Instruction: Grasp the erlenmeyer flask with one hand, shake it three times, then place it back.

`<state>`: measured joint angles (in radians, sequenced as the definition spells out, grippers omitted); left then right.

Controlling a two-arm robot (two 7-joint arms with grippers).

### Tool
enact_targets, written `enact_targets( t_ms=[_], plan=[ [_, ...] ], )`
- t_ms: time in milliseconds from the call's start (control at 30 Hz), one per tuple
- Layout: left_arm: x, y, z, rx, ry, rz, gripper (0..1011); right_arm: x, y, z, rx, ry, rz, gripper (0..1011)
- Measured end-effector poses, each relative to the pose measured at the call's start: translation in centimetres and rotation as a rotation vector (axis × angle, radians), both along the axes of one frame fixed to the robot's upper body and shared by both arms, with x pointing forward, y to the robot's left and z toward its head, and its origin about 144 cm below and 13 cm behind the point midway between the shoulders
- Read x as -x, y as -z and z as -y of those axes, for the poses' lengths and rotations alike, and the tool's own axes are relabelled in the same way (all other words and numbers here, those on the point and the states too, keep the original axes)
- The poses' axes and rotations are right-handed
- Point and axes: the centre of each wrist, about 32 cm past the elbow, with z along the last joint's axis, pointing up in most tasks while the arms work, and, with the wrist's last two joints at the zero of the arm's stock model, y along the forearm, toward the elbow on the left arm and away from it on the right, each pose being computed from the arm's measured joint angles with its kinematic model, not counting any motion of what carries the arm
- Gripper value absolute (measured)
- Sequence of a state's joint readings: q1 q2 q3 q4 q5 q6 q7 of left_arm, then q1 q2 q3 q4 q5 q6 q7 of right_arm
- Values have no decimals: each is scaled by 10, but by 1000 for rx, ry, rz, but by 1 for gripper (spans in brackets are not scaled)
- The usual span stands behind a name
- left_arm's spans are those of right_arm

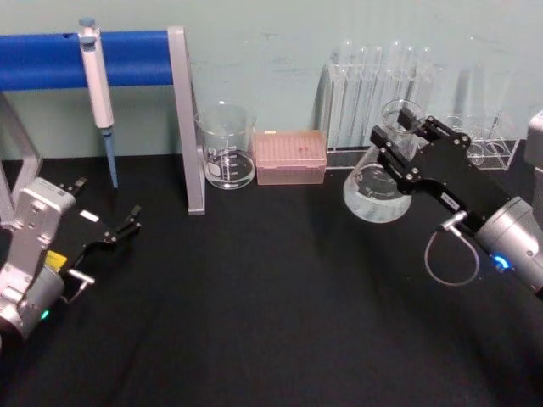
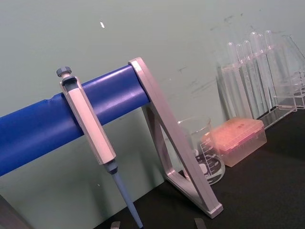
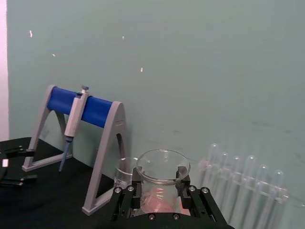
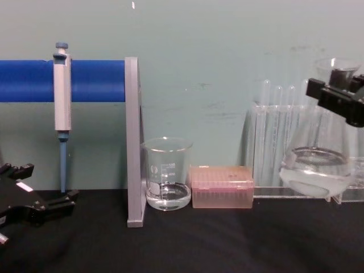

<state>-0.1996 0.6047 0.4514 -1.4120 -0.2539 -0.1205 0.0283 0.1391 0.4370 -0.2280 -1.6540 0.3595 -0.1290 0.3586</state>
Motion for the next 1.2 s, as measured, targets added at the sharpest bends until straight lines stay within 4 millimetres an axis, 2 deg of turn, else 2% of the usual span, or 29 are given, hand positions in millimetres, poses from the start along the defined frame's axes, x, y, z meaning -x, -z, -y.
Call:
enact_targets(
  t_ms=[200, 600, 833, 1200],
  plan=[
    [0, 0, 0, 0, 0, 0, 1001, -7, 4, -12, 2, -64, -18, 457],
    [0, 0, 0, 0, 0, 0, 1001, -23, 12, -59, 0, -290, -61, 457],
    [0, 0, 0, 0, 0, 0, 1001, -27, 16, -77, -2, -368, -81, 457],
    [0, 0, 0, 0, 0, 0, 1001, -30, 20, -83, 5, -404, -100, 457]
  ],
)
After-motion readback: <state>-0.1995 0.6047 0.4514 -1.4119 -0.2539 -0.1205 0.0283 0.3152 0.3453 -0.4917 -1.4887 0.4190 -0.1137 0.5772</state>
